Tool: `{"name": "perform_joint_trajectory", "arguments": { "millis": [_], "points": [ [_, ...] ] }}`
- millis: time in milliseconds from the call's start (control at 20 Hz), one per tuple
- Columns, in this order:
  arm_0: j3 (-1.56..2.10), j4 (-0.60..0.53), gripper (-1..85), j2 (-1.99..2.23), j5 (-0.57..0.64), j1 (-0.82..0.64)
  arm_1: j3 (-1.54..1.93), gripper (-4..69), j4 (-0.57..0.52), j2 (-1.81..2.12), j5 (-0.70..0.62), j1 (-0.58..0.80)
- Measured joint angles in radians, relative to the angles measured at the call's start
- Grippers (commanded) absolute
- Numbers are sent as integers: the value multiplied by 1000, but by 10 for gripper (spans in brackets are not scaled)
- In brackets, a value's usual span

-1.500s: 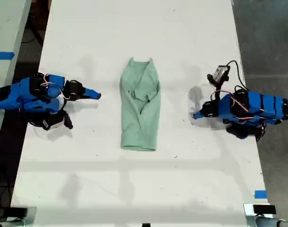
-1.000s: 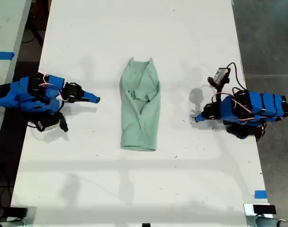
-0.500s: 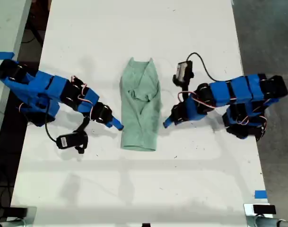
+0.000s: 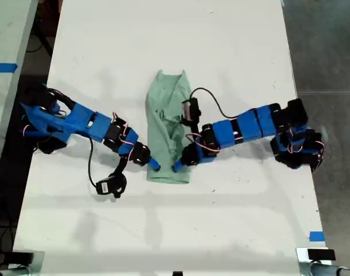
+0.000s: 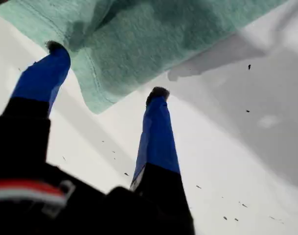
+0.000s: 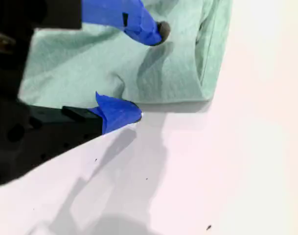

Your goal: Fold t shirt

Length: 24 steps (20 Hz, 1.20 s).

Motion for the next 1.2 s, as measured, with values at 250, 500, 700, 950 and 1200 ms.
{"name": "perform_joint_trajectory", "arguments": {
  "millis": [250,500,700,950,1200],
  "points": [
    [-156,-15,0,-198,0,3,-9,302,-18,-55,12,-25],
    [-239,12,0,-258,-20,25,-21,32,-63,-110,23,-34],
    [-244,35,0,-258,-20,29,-92,0,-91,-147,28,-43],
    [-376,164,0,-264,-49,140,-276,0,63,-164,123,-153],
    [-578,382,0,-193,-114,232,-316,-1,72,-3,118,-202]
  ]
}}
